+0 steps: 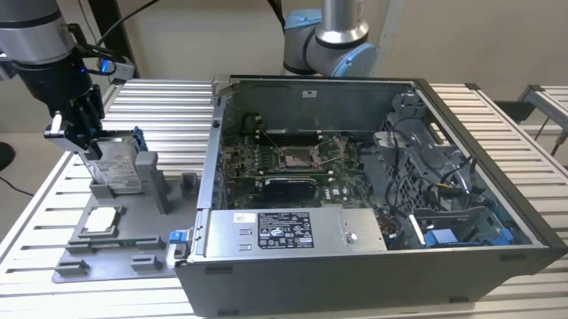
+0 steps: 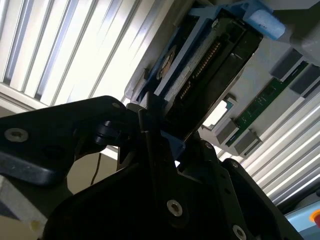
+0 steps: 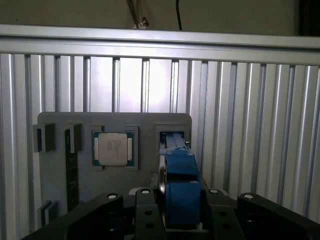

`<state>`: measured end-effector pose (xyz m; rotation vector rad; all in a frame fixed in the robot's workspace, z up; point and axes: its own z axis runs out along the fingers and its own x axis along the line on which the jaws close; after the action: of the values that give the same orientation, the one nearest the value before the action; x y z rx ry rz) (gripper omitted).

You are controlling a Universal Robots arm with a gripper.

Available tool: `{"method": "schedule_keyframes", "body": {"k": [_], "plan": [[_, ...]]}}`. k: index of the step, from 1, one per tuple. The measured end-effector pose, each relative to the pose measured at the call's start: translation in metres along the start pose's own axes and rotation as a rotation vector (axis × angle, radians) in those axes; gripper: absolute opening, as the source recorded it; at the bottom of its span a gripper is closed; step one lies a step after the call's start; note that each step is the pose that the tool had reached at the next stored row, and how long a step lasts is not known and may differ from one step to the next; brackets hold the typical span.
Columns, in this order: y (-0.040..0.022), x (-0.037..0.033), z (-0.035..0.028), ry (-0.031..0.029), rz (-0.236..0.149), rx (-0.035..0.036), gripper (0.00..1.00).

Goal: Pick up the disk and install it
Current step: 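Pick up the disk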

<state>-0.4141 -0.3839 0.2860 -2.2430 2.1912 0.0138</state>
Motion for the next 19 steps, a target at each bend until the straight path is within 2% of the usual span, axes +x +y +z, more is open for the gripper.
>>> {"method": "schedule_keyframes", "body": {"k": [4,19], "plan": [[0.0000,-0.0022,0.0000,0.0043,0.000,-0.0001,0.00],[0.0000,-0.0012,0.0000,0.0047,0.000,-0.0002,0.00]]}}
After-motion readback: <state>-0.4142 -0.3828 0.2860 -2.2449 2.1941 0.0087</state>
